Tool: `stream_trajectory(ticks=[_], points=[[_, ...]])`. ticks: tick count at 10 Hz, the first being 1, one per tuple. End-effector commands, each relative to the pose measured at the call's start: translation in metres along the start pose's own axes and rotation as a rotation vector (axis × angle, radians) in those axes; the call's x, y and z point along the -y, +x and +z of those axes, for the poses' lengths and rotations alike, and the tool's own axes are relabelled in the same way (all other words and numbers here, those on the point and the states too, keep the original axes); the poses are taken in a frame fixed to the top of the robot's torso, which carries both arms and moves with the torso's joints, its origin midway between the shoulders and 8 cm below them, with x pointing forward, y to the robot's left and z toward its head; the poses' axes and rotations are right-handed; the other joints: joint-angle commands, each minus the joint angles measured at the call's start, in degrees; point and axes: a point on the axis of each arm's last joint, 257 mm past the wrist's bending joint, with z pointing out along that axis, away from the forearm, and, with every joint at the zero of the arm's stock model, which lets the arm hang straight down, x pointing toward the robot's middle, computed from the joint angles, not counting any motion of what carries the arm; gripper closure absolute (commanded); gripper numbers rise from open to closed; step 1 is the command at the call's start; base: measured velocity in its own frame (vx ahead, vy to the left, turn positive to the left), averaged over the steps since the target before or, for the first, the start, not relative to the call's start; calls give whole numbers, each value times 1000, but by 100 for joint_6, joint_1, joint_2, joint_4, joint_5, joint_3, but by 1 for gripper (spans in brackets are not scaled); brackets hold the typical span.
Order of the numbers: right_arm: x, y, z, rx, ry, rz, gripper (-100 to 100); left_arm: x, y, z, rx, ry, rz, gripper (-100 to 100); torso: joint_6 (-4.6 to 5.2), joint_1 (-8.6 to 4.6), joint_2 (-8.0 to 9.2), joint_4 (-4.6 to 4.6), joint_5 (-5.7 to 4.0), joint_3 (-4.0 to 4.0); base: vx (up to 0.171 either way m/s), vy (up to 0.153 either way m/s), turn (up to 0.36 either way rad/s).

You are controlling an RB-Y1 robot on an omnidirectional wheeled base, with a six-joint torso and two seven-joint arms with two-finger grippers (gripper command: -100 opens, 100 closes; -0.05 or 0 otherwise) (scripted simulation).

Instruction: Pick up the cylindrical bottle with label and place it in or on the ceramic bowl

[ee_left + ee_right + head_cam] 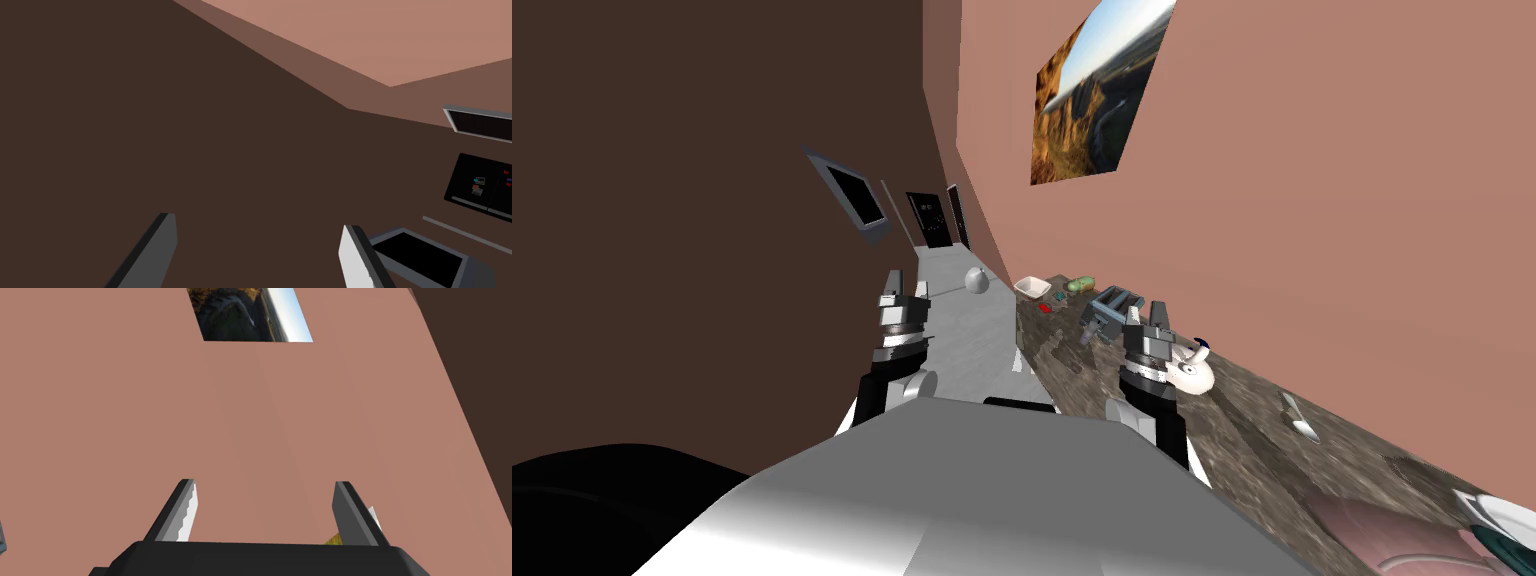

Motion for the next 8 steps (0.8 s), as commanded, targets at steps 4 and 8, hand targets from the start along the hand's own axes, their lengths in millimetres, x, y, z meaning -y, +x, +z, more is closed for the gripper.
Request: stream_trajectory(ticks=[4, 8], points=[[27, 9, -9, -106, 37, -191, -100, 0, 0, 0, 0, 0, 0, 0, 0, 18, -23, -6, 4, -14, 62, 43, -136], [50, 11, -18, -161, 68, -338, -100, 0, 0, 0, 0, 0, 0, 0, 0, 19, -33, -8, 4, -19, 82, 58, -127]])
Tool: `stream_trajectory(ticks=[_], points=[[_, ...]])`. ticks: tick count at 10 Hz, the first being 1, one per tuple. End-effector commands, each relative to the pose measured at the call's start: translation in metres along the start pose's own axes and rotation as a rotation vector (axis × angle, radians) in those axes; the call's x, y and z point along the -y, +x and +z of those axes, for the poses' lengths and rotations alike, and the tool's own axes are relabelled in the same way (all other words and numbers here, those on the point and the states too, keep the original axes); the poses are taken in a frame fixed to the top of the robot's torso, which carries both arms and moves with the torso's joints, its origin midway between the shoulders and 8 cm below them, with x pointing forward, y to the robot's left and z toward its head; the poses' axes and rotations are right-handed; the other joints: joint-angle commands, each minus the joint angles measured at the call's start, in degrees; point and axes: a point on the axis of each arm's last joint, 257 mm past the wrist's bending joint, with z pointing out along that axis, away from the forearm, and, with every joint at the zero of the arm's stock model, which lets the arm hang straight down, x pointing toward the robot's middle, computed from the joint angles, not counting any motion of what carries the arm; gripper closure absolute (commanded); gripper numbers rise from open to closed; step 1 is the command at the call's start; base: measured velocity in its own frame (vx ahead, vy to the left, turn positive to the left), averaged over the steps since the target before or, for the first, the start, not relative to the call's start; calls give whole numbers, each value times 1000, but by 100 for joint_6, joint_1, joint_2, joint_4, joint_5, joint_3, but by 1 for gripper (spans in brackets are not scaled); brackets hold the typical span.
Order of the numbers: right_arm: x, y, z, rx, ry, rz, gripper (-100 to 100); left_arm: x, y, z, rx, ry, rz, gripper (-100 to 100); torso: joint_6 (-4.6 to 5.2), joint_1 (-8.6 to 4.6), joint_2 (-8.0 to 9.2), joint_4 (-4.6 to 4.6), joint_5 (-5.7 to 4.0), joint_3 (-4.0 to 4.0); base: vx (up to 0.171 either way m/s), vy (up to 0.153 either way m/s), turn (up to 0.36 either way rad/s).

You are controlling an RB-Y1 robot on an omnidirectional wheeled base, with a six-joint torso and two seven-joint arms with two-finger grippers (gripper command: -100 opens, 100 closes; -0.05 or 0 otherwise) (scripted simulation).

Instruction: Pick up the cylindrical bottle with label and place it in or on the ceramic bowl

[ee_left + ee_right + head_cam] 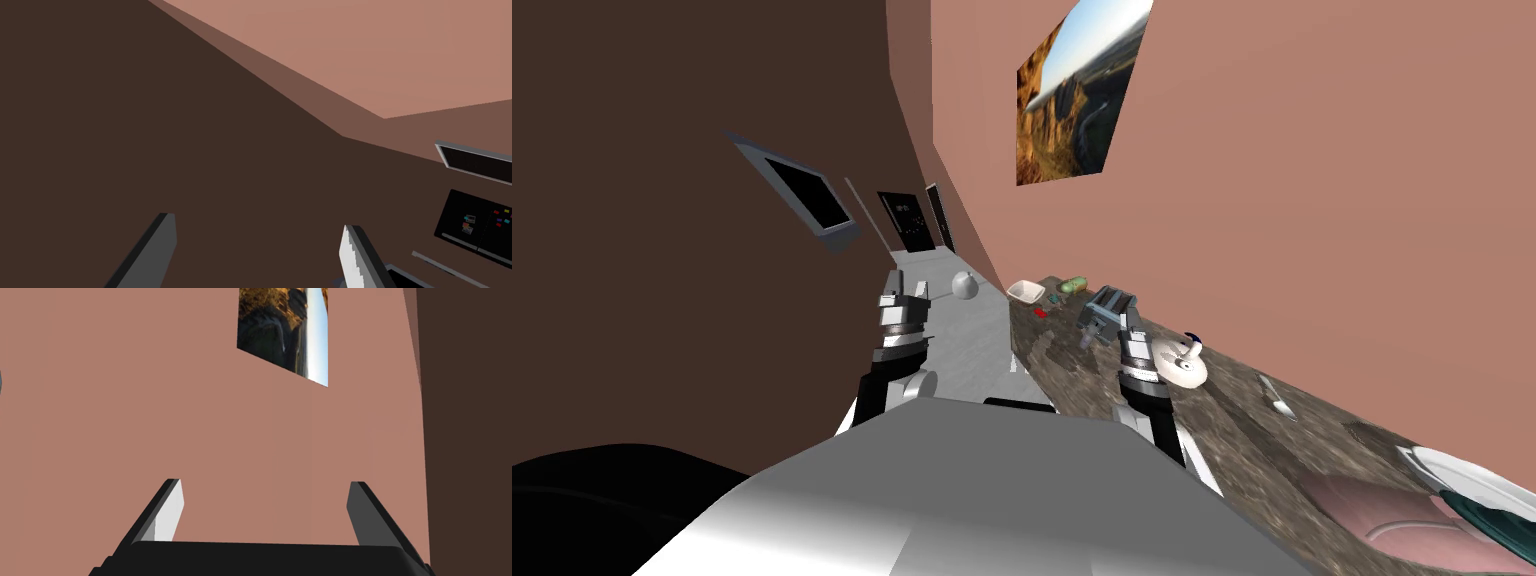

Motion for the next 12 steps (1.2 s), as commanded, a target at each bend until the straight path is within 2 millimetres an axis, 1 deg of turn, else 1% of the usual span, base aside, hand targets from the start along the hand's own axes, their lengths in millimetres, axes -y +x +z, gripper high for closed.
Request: stream_trajectory(ticks=[1, 6, 12], points=[[10, 4, -3, -24, 14, -67, -100, 0, 0, 0, 0, 0, 0, 0, 0, 0, 0, 0, 0, 0, 60, 52, -141], [46, 18, -18, -116, 63, -284, -100, 0, 0, 0, 0, 0, 0, 0, -1, 7, -8, -2, 1, -4, 80, 65, -151], [101, 34, -47, -254, 128, -551, -100, 0, 0, 0, 0, 0, 0, 0, -1, 12, -9, -2, 3, -5, 82, 85, -176]])
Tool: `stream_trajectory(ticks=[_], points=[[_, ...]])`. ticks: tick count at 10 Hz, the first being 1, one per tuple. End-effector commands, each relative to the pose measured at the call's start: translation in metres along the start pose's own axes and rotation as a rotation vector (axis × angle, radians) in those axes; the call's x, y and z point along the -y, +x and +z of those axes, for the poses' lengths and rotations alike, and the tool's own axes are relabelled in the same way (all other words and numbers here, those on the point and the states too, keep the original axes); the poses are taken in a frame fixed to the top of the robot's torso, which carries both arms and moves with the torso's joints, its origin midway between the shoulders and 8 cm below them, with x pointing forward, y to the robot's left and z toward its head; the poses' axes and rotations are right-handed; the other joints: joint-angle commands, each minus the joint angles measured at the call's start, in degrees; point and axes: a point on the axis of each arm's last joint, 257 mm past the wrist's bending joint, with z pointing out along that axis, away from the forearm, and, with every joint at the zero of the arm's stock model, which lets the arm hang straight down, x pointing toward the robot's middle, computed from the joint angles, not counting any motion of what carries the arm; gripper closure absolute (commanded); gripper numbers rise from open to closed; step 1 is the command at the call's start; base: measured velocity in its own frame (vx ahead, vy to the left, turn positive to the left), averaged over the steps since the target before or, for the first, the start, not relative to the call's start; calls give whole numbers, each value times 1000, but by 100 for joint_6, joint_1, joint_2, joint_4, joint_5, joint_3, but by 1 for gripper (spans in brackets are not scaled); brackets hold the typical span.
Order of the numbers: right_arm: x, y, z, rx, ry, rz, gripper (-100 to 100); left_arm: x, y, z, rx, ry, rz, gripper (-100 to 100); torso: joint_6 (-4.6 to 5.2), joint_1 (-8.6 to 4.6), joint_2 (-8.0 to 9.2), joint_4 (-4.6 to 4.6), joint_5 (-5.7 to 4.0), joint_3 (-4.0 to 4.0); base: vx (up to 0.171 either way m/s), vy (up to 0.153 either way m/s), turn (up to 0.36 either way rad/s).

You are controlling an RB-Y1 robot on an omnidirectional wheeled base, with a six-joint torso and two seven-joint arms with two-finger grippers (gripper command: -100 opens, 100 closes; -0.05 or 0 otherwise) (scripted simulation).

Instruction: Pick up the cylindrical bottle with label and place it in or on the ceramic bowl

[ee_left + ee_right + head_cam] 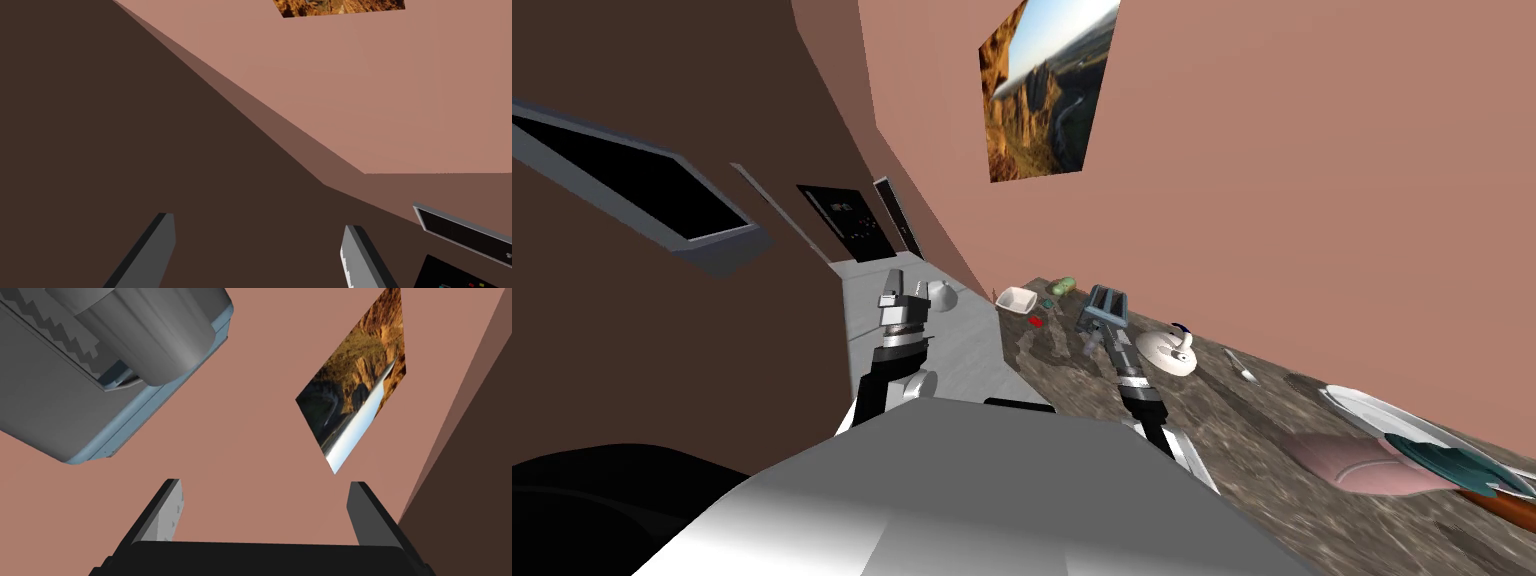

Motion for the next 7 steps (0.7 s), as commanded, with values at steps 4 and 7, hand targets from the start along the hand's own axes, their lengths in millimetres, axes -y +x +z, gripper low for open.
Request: stream_trajectory(ticks=[4, 7], points=[[34, 37, -16, -117, 41, -191, -100, 0, 0, 0, 0, 0, 0, 0, -1, 0, -1, 0, 0, 0, 80, 95, -160], [54, 58, -29, -191, 59, -296, -100, 0, 0, 0, 0, 0, 0, 0, -1, -9, 1, 0, -2, 0, 69, 83, -154]])
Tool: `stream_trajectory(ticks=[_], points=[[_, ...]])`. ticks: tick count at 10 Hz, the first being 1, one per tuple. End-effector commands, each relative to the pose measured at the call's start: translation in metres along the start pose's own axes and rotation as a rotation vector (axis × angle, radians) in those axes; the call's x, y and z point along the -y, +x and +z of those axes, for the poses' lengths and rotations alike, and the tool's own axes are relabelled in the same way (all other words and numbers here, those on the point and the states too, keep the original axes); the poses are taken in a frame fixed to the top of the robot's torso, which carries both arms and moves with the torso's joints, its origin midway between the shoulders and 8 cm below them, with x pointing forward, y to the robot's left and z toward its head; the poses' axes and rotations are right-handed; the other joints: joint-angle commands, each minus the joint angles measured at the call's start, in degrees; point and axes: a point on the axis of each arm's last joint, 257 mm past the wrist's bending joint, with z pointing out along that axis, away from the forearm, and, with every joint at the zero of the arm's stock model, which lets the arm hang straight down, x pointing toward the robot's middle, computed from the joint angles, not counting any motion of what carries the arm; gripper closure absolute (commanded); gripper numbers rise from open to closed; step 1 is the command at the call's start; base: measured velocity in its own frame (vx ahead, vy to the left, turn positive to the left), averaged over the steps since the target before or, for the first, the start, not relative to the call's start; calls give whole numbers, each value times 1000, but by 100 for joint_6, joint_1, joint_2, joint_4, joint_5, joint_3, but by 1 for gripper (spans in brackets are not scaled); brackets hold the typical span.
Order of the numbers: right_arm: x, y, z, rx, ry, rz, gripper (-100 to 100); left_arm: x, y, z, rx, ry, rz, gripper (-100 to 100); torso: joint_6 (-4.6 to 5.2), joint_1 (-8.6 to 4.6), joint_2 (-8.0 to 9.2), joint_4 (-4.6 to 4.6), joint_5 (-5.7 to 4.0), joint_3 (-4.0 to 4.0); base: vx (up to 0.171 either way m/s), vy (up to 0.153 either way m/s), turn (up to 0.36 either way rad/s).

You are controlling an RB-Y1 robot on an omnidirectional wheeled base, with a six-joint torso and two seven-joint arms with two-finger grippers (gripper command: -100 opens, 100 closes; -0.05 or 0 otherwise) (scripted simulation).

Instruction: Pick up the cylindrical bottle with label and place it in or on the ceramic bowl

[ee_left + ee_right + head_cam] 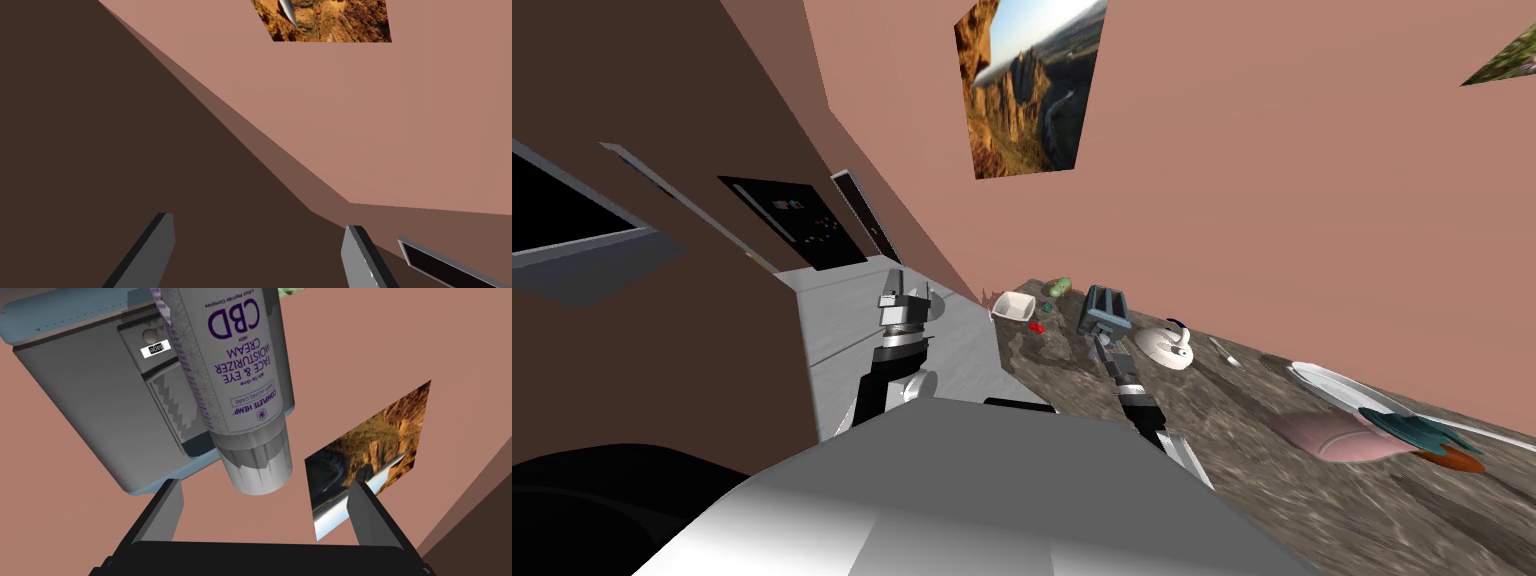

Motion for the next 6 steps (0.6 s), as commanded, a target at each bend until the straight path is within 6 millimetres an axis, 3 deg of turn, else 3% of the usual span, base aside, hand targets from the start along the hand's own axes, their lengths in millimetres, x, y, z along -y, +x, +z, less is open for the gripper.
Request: stream_trajectory(ticks=[1, 6], points=[[10, 14, -3, -40, 8, -56, -100, 0, 0, 0, 0, 0, 0, 0, 0, 0, 0, 0, 0, 0, 48, 77, -136], [32, 51, -18, -152, 12, -210, -100, 0, 0, 0, 0, 0, 0, 0, -1, -12, 8, 2, -2, 5, 42, 71, -121]])
